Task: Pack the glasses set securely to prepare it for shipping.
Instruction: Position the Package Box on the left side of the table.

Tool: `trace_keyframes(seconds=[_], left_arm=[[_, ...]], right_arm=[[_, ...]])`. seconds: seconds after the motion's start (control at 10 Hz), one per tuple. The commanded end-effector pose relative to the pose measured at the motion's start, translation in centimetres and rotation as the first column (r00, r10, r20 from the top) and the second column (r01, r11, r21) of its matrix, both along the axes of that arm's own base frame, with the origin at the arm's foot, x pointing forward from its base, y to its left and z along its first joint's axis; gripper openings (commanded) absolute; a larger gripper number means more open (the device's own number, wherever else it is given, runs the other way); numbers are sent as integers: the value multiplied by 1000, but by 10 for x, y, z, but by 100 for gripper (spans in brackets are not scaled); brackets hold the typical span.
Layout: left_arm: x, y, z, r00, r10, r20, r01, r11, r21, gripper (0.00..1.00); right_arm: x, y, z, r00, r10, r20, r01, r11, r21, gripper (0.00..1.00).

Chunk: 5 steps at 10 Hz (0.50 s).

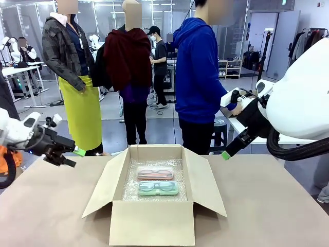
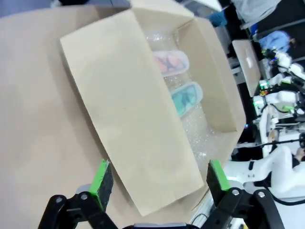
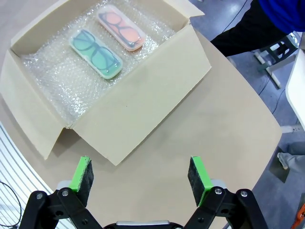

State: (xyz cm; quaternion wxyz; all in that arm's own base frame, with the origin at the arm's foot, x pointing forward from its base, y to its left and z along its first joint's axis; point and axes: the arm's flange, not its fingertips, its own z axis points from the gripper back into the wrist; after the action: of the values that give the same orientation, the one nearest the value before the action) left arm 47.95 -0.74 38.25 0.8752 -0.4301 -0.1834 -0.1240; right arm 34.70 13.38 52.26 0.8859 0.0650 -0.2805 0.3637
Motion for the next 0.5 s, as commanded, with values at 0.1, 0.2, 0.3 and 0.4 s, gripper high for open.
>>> trace_keyframes(seconds=[0.1, 0.2, 0.3, 0.4], left_arm=[[15, 2, -20, 1000, 0, -29, -2, 999, -40, 100], [16, 5, -10, 999, 25, -38, -27, 998, -53, 100], [9, -2, -27, 999, 5, -50, -6, 1000, -23, 100], [9, -2, -27, 999, 5, -50, -6, 1000, -23, 100]], right_arm=[[-1, 3, 0, 1000, -12, -3, 12, 1000, 6, 100], [-1, 3, 0, 1000, -12, -3, 12, 1000, 6, 100], [-1, 3, 0, 1000, -12, -3, 12, 1000, 6, 100], [-1, 3, 0, 1000, -12, -3, 12, 1000, 6, 100]])
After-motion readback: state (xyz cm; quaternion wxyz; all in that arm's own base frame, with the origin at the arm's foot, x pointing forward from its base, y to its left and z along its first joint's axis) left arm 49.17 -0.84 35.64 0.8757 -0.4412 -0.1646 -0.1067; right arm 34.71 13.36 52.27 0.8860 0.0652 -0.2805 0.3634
